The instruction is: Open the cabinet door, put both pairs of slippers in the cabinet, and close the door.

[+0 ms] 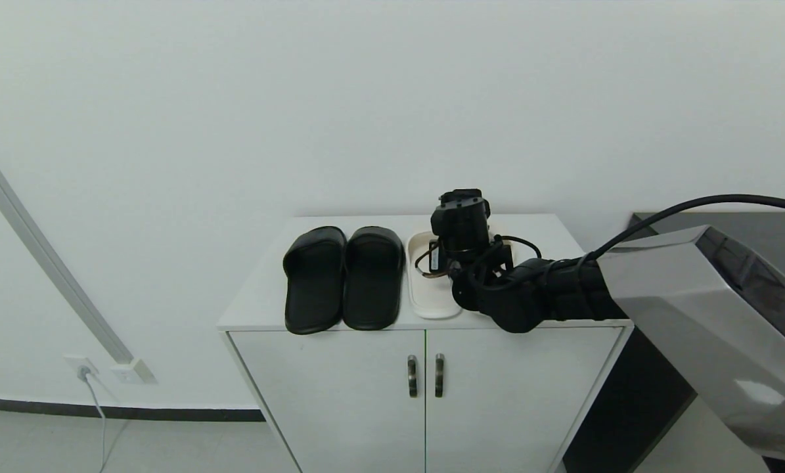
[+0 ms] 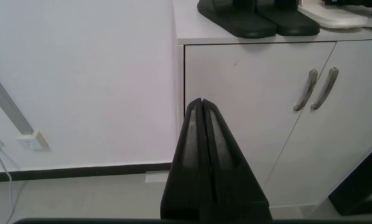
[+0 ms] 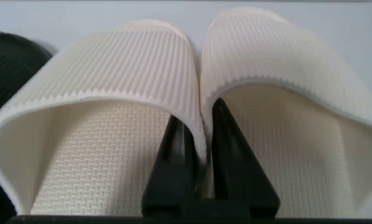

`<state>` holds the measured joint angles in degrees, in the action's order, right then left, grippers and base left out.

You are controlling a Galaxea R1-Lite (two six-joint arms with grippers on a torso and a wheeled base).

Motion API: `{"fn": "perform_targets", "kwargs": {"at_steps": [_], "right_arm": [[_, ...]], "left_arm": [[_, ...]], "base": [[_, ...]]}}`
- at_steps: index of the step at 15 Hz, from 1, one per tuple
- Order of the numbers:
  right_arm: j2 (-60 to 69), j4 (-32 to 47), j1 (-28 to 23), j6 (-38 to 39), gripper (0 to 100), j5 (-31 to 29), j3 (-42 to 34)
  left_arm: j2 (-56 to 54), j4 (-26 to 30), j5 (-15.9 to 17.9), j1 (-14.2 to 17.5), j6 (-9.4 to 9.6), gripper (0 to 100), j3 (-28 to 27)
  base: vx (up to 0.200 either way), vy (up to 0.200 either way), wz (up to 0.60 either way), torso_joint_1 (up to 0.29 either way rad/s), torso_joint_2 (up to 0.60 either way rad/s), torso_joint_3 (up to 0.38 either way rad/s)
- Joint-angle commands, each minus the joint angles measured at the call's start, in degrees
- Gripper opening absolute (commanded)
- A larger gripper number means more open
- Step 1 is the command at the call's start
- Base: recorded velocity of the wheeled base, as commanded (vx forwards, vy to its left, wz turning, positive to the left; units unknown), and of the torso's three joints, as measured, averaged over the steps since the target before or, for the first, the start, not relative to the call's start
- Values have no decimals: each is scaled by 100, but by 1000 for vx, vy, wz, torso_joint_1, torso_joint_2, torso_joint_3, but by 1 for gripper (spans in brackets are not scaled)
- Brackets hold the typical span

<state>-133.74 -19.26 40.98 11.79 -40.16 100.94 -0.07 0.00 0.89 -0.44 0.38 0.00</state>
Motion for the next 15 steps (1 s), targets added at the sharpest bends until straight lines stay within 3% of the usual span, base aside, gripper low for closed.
{"fn": "perform_targets", "kwargs": {"at_steps": [1, 5, 8, 12, 13, 15], "right_arm": [[147, -7, -3, -1, 0, -1, -13], [657, 1, 6, -10, 0, -1, -356], [1632, -51, 129, -36, 0, 219, -1630], [2994, -588, 507, -274, 0, 1238, -3572], [3460, -904, 621, -405, 0, 1739, -4223], [3829, -1124, 665, -502, 0, 2144, -4759]], "left_arm": [[7, 0, -1, 0, -3, 0, 0], [7, 0, -1, 0, -3, 0, 0], [7, 0, -19, 0, -11, 0, 0], [7, 0, -19, 9, -3, 0, 0], [7, 0, -19, 0, 6, 0, 0], [7, 0, -19, 0, 6, 0, 0]], "base": [[0, 0, 0, 0, 0, 0], [0, 0, 0, 0, 0, 0], [0, 0, 0, 0, 0, 0], [0, 0, 0, 0, 0, 0], [0, 0, 0, 0, 0, 0], [0, 0, 0, 0, 0, 0]]}}
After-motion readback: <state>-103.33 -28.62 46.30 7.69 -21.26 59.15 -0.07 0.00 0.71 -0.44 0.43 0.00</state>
